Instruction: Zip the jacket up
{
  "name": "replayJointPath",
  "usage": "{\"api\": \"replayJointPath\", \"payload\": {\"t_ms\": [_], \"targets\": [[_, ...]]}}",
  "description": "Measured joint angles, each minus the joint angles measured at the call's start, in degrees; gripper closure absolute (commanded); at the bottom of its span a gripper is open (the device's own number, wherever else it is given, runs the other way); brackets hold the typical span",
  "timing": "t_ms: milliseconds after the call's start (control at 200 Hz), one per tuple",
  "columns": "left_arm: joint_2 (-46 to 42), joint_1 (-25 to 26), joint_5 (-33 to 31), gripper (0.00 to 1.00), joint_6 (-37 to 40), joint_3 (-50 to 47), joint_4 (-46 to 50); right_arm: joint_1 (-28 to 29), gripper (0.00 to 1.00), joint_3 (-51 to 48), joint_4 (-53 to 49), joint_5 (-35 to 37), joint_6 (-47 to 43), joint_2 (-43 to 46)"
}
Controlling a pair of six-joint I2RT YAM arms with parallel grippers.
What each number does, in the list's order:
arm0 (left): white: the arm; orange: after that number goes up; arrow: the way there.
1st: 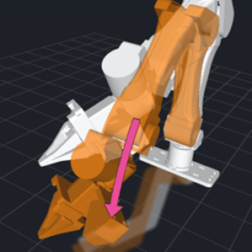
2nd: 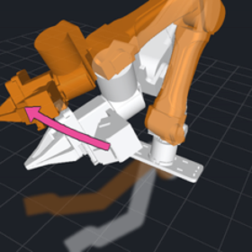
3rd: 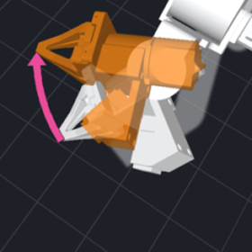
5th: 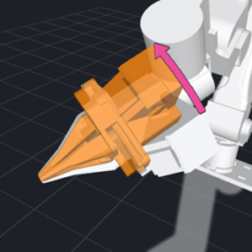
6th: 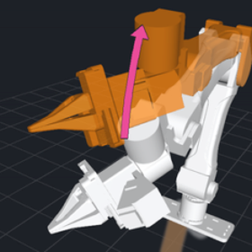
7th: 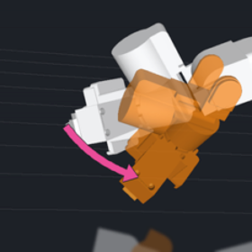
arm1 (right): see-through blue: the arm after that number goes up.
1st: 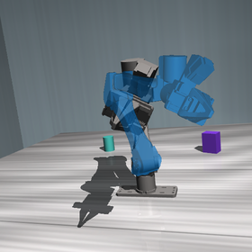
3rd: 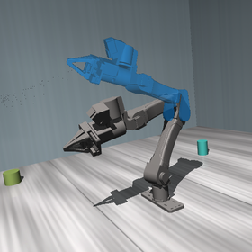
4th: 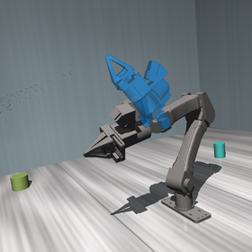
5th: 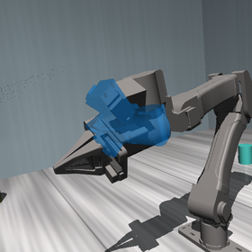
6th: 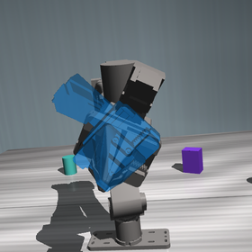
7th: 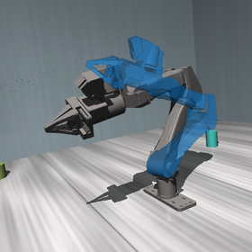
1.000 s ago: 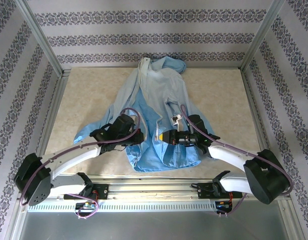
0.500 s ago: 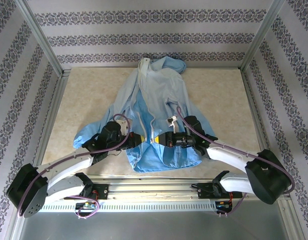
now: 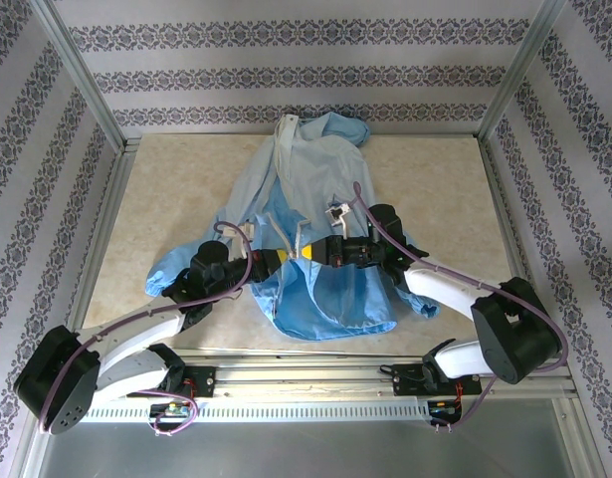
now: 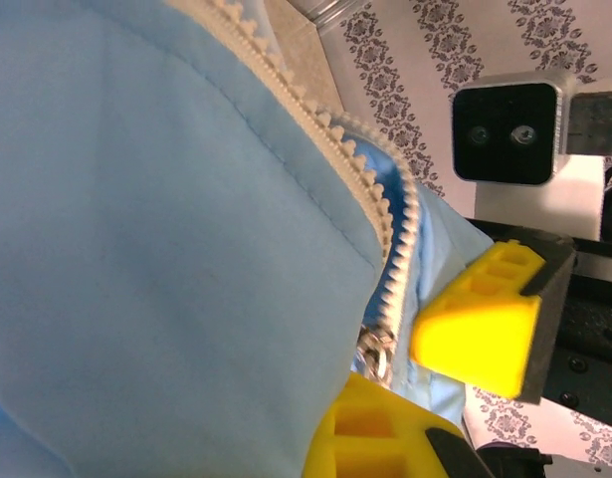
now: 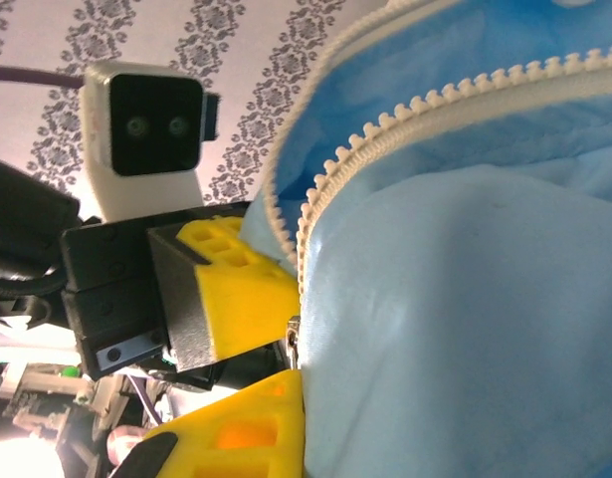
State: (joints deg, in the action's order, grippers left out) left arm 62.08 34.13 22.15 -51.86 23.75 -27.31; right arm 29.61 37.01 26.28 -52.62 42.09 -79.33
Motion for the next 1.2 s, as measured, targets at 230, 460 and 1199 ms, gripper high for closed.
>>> {"api": "replayJointPath", "payload": {"t_ms": [230,460,1199], "targets": [[0.6,-2.6,1.2,1.00,-2.8,0.0,-4.2,0.0,1.00,0.0,2.0,-1.4,-0.9,-0.5],[1.8,-4.8,5.3,1.00,-5.3,0.0,-8.1,0.3,1.00,0.0,2.8,-1.4,-4.0,-0.5],[6.0,-6.2,12.7,1.00,-8.9,-2.5,-16.6,0.3,1.00,0.0,1.4,-0.8,-10.0,-0.6]]}}
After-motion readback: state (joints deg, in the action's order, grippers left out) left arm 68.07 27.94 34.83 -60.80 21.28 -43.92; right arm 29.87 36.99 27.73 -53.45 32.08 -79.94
